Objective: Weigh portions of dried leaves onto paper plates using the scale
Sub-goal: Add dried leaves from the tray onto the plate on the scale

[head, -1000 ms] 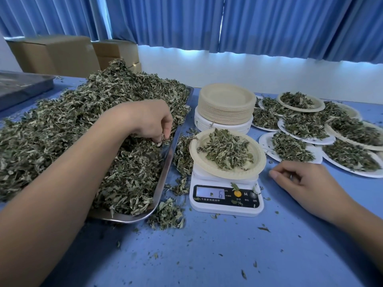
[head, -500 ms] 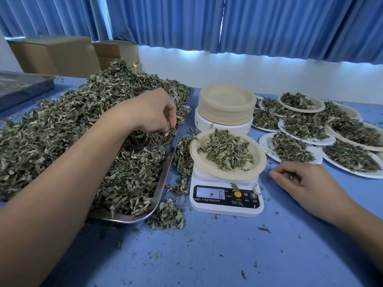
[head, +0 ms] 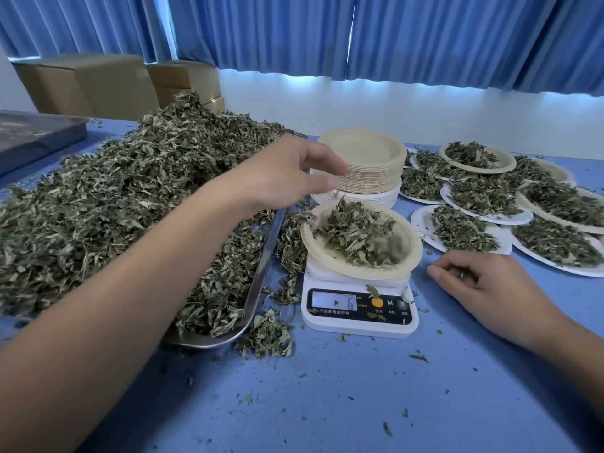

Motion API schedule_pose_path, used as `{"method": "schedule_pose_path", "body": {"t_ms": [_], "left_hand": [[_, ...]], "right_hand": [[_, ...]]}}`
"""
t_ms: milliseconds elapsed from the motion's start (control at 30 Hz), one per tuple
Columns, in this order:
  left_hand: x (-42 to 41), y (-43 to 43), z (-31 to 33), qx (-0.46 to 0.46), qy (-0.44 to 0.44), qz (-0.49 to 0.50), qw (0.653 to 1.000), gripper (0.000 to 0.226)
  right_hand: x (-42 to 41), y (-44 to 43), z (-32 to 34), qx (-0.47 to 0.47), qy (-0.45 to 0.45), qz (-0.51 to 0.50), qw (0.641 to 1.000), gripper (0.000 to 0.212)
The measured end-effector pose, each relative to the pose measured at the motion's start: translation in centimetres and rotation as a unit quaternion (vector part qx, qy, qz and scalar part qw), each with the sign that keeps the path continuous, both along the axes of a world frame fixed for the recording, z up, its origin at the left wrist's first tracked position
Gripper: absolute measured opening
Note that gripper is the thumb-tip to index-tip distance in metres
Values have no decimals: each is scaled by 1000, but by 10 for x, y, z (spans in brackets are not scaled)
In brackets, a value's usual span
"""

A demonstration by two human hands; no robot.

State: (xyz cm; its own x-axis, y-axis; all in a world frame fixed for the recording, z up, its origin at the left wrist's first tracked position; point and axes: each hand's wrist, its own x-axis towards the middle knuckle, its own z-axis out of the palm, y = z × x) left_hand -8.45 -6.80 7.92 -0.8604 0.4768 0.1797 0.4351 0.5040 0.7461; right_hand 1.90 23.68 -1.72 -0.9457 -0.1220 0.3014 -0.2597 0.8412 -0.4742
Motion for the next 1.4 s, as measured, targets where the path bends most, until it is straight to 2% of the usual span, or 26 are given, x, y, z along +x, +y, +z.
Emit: {"method": "schedule_pose_path", "body": {"t_ms": [67, 100, 233, 300, 433, 733, 867, 967, 1200, 1400], "left_hand": [[-3, -5, 1, -88, 102, 40, 990, 23], [-5, -8, 2, -158, 119, 56, 979, 25], [-13, -26, -3, -431, 26, 92, 897, 26], [-16, -34, -8, -502, -19, 70, 862, 23], [-21, -37, -18, -509, -85, 57, 854, 22], [-24, -29, -24, -466, -84, 36, 880, 15], [-21, -29, -15, -415, -86, 66, 903, 20], [-22, -31, -11, -382, -53, 85, 919, 23], [-22, -33, -6, -358, -6, 125, 925, 29], [-18, -30, -1, -315, 43, 133, 939, 17]], "right_hand": [[0, 0, 1, 0, 0, -2, 1000, 19], [1, -1, 1, 1, 0, -3, 1000, 19], [2, -2, 2, 1, 1, 0, 1000, 19], [2, -2, 2, 0, -1, 0, 1000, 19], [1, -1, 1, 4, -3, -1, 1000, 19], [0, 1, -1, -1, -4, -7, 1000, 18], [0, 1, -1, 1, -3, -4, 1000, 18], [-1, 1, -1, 3, -1, -3, 1000, 18], [-1, 2, -2, 1, -2, -4, 1000, 17], [-1, 2, -2, 2, -4, 0, 1000, 18]]}}
